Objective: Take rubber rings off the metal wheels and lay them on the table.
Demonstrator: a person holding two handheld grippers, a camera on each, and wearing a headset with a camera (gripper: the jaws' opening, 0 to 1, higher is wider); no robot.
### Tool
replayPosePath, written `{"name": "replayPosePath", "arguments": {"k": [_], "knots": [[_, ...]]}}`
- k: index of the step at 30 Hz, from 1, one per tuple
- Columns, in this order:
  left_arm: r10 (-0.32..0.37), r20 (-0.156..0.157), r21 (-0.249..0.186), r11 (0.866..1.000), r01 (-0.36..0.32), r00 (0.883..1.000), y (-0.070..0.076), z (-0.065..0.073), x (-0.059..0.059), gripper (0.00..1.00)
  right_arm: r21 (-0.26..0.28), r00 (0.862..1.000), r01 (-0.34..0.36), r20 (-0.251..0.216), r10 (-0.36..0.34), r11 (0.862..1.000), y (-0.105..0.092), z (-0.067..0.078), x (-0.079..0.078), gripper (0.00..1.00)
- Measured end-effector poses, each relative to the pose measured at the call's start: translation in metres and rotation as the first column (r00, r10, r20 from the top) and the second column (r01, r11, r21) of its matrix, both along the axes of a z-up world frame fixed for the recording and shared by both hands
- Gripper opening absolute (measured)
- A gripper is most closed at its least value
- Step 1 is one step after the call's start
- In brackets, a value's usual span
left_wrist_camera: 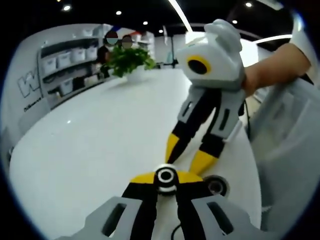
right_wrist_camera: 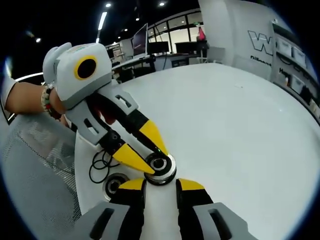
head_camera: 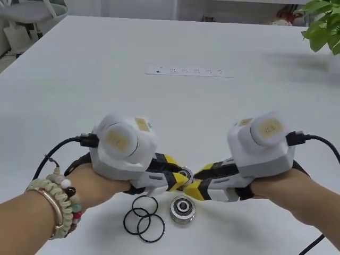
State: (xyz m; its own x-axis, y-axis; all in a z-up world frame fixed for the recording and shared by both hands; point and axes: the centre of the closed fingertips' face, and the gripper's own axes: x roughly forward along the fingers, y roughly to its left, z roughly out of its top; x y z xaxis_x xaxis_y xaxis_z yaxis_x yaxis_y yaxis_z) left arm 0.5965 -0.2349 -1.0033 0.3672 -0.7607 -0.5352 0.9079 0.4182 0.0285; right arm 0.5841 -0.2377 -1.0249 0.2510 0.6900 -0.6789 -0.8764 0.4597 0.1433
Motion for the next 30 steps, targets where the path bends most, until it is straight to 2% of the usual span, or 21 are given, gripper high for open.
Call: {"name": "replayPosePath", "arguments": {"k": [10,16,20,24,30], "knots": [[-0.002,-0.003,-0.007,1.000,0.002,1.000,-0.0013,-0.0009,-0.0010,0.15,-0.007,0.999,-0.028,0.027,0.028,1.000,0.0037,0.0000,-0.0011,0.20],[-0.002,-0.001,-0.009,1.000,0.002,1.000,-0.0012,-0.0009,-0.0016,0.15,-0.018,0.999,-0.027,0.021,0.027,0.999,-0.0007,0.0003,-0.0014,0.12],[0.010,-0.012,-0.015,1.000,-0.010,1.000,-0.0007,-0.0007,-0.0019,0.15,-0.038,0.997,-0.049,0.056,0.051,0.998,-0.0034,0.0008,-0.0003,0.03],[0.017,-0.017,-0.019,1.000,-0.018,1.000,-0.0005,-0.0003,-0.0024,0.15,-0.047,0.996,-0.053,0.068,0.057,0.997,-0.0033,0.0005,-0.0001,0.02],[0.023,-0.018,-0.022,0.999,-0.023,1.000,0.0003,-0.0004,-0.0026,0.15,-0.030,0.998,-0.029,0.056,0.031,0.999,-0.0030,0.0000,0.0000,0.03]]}}
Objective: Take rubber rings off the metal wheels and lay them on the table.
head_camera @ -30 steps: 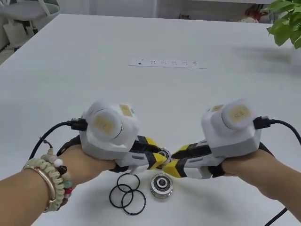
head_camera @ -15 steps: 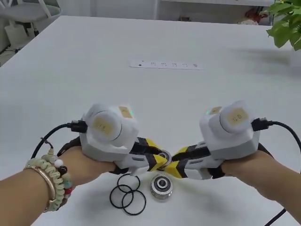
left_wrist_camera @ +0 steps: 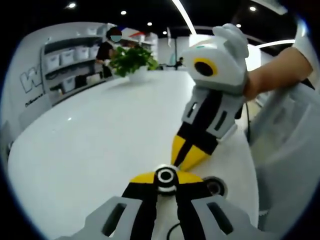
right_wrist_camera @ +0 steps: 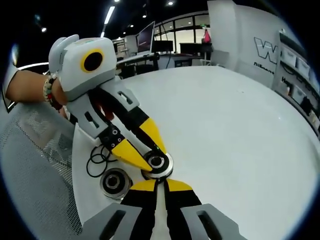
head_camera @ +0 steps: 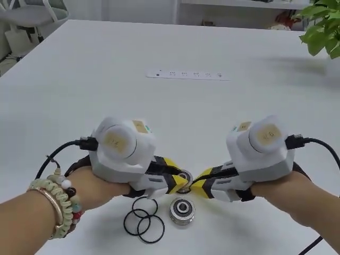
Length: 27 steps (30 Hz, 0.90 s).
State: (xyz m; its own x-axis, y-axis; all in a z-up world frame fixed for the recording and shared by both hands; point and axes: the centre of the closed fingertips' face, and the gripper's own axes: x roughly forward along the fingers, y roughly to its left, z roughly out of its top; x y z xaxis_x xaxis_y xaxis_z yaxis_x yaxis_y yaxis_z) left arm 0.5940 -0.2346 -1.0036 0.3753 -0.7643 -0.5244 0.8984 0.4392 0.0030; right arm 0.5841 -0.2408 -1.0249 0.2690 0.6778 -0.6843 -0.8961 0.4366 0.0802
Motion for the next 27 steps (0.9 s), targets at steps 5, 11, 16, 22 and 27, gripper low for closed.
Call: {"name": "replayPosePath", "arguments": {"k": [5,11,16,22,27], "knots": [[0.003,0.002,-0.003,1.000,-0.003,1.000,0.001,0.000,0.000,0.15,0.018,0.996,0.066,-0.059,-0.065,0.998,-0.001,-0.001,0.002,0.00],[0.000,0.007,0.006,1.000,0.000,1.000,0.002,0.000,0.000,0.14,0.106,0.947,0.263,-0.219,-0.236,0.959,-0.006,0.000,0.012,0.00],[-0.003,0.011,0.010,1.000,0.003,1.000,0.002,0.000,0.000,0.14,0.164,0.891,0.366,-0.345,-0.294,0.916,-0.008,0.003,0.011,0.00],[-0.005,0.013,0.012,1.000,0.004,1.000,0.002,0.000,0.000,0.14,0.212,0.854,0.438,-0.403,-0.330,0.874,-0.008,0.009,0.015,0.00],[-0.008,0.015,0.012,1.000,0.008,1.000,0.002,0.000,0.000,0.14,0.239,0.818,0.481,-0.470,-0.333,0.844,-0.007,0.014,0.012,0.00]]}}
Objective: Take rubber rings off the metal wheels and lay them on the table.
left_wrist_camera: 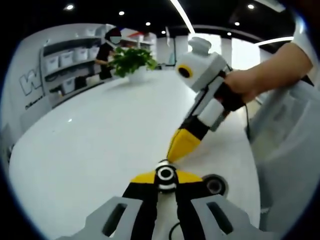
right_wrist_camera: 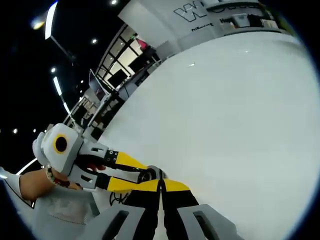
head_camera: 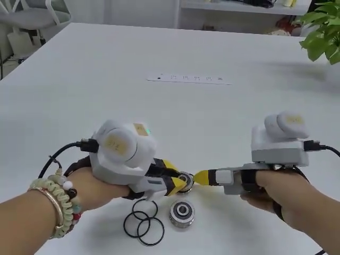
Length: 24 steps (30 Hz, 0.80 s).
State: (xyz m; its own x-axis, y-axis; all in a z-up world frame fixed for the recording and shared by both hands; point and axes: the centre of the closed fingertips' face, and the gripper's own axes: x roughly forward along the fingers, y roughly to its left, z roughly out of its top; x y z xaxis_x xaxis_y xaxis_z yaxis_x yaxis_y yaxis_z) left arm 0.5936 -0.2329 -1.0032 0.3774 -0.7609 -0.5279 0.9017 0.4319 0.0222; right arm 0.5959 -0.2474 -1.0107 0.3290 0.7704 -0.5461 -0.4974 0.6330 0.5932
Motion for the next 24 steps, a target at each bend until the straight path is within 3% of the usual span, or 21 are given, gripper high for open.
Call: {"name": "replayPosePath", "arguments": {"k": [5,10,24], "knots": [[0.000,0.004,-0.001,1.000,0.000,1.000,0.0002,-0.0001,-0.0001,0.14,0.014,1.000,0.008,-0.018,-0.008,1.000,0.0030,0.0033,-0.0024,0.00],[-0.002,0.018,-0.003,1.000,0.002,1.000,0.0006,-0.0004,-0.0001,0.13,-0.015,1.000,-0.001,-0.005,0.001,1.000,0.0042,0.0033,-0.0033,0.00],[-0.005,0.024,-0.019,1.000,0.006,1.000,0.0008,-0.0002,-0.0002,0.13,-0.027,1.000,-0.019,0.009,0.019,0.999,0.0065,0.0051,-0.0041,0.00]]}}
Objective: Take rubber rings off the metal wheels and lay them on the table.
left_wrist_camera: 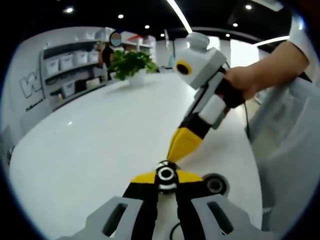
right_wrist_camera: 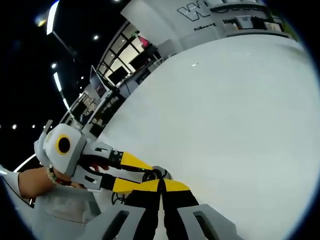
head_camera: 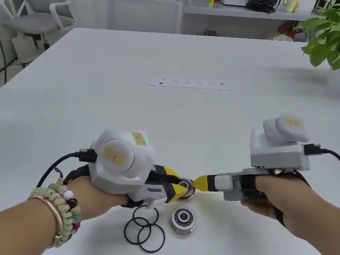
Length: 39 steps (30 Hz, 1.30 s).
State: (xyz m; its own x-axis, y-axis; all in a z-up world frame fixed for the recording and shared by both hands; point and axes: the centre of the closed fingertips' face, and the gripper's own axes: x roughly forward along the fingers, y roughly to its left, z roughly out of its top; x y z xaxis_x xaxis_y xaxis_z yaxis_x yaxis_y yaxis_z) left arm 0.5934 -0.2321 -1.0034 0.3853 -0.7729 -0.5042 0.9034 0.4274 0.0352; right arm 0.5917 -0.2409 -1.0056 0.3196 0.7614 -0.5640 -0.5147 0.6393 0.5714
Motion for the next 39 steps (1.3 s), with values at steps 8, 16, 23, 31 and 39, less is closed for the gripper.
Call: {"name": "replayPosePath", "arguments": {"k": [8,16,23,31,39], "knots": [[-0.001,-0.001,0.000,1.000,0.001,1.000,0.0002,0.0000,-0.0005,0.13,0.001,1.000,-0.006,0.003,0.006,1.000,0.0015,0.0014,-0.0005,0.00],[-0.002,0.002,0.003,1.000,0.002,1.000,0.0006,-0.0003,-0.0007,0.13,0.000,1.000,-0.011,0.005,0.011,1.000,0.0023,0.0016,-0.0005,0.00],[-0.004,0.005,0.005,1.000,0.004,1.000,0.0006,-0.0003,-0.0010,0.13,-0.002,1.000,-0.018,0.008,0.018,1.000,0.0020,0.0014,0.0013,0.00],[-0.008,0.012,0.012,1.000,0.008,1.000,0.0005,-0.0001,-0.0015,0.13,-0.007,1.000,-0.024,0.014,0.024,1.000,0.0022,0.0018,0.0019,0.00],[-0.008,0.010,0.010,1.000,0.008,1.000,0.0004,0.0000,-0.0016,0.14,-0.011,0.999,-0.032,0.022,0.033,0.999,0.0031,0.0032,0.0014,0.00]]}}
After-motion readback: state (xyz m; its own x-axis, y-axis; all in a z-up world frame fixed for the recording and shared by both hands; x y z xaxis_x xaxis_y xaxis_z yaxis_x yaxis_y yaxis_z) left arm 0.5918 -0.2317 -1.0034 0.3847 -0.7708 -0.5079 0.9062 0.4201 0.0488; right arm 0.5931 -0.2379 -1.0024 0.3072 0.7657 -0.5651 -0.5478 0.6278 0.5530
